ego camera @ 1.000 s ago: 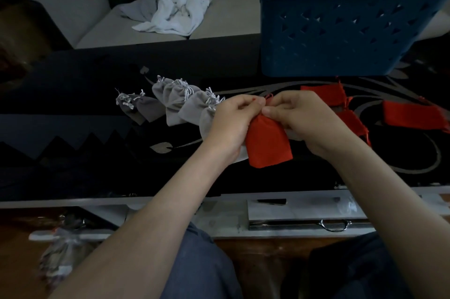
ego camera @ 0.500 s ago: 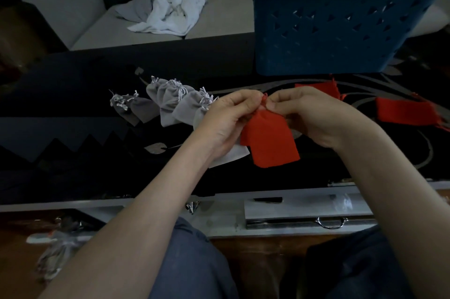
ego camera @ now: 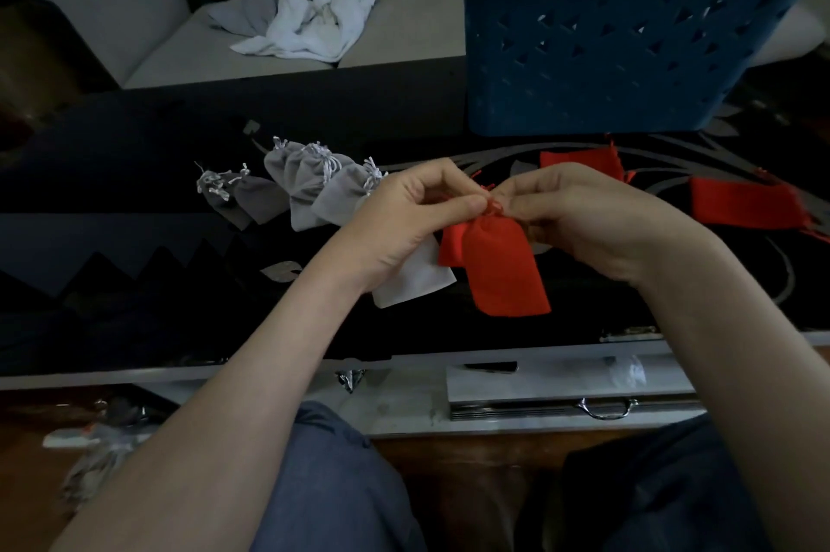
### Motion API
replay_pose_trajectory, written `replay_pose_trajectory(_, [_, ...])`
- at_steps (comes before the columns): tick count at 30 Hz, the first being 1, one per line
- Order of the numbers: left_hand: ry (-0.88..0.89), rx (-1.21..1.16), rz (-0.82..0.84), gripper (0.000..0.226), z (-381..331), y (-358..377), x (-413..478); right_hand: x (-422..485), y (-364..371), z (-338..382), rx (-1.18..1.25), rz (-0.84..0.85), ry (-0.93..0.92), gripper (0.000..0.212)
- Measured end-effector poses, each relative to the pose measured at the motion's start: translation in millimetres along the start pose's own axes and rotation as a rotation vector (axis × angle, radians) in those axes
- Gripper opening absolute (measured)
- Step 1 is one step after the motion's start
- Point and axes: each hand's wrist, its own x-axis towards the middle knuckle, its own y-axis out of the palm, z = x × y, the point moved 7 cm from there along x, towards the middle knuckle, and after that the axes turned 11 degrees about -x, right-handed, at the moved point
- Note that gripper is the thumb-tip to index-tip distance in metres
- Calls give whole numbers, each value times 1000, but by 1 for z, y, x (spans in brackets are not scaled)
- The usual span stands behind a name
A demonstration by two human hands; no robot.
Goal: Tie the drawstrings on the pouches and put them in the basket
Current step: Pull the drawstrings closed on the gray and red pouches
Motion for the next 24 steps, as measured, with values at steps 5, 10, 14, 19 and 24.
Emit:
replay_pose_trajectory(5, [-24,305,-34,15,-1,-3,3,2,-3,-2,-288,-136,14,24])
replay_pose_trajectory(10, [37,599,-123,16,-1,-9,6,8,-5,-5,-445,-213,6,21])
replay_pose_trajectory(14, [72,595,-164,18,-6,-10,4,9,-2,-4,-295,-162,11,19])
replay_pose_trajectory(19, [39,558,-181,11,-5,-10,2,10,-1,-5,-237,-142,8,15])
replay_pose_trajectory(24, [-112,351,-174,6,0,-13,-2,9,0,-2,-305,-132,-17,19])
